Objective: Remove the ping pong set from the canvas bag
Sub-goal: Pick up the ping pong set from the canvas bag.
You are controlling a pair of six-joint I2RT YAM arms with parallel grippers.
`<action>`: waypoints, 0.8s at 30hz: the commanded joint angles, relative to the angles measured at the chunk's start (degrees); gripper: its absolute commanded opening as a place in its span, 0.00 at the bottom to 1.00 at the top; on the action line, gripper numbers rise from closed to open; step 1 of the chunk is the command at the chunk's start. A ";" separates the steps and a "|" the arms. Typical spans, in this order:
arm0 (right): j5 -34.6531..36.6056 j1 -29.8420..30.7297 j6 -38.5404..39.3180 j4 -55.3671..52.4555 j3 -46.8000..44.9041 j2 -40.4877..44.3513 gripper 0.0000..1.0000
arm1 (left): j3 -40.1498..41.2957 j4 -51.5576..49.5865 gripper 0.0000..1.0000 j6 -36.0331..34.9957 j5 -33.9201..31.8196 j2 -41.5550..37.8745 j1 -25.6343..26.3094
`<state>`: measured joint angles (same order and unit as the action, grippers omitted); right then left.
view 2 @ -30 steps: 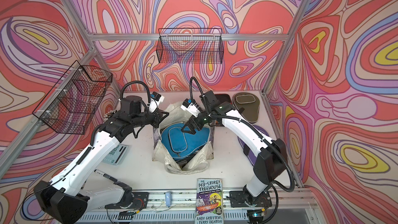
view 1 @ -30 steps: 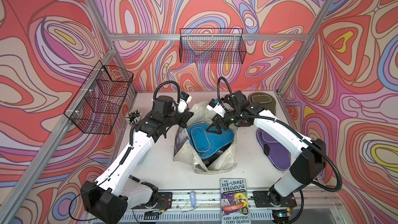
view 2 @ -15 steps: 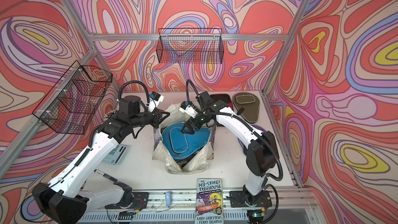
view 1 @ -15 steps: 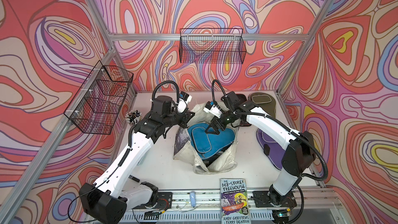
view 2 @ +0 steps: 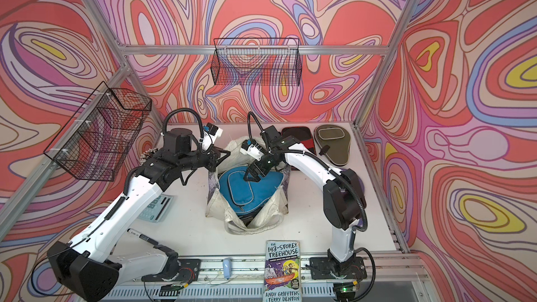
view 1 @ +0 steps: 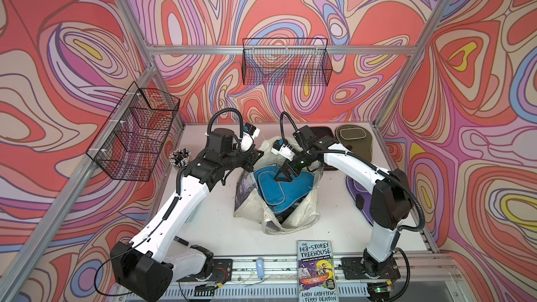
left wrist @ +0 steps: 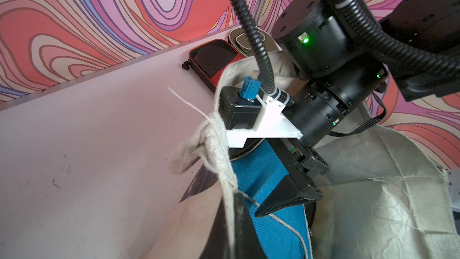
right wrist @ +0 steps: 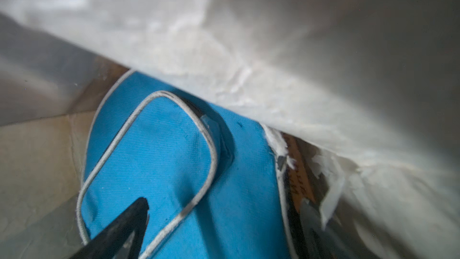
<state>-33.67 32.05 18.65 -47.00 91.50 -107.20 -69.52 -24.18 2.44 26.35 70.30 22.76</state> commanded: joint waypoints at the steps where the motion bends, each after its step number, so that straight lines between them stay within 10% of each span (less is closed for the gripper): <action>1: 3.10 -0.12 0.08 1.70 -0.68 -2.74 0.98 | -3.87 12.40 0.00 0.58 4.06 -1.71 -0.09; 24: -12.31 -0.15 7.74 -12.41 3.99 -4.25 0.94 | -1.15 14.25 0.00 -0.05 3.76 -1.75 -0.02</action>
<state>-41.23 31.77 23.09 -52.90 94.11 -112.51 -69.21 -22.92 2.85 26.61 71.24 22.50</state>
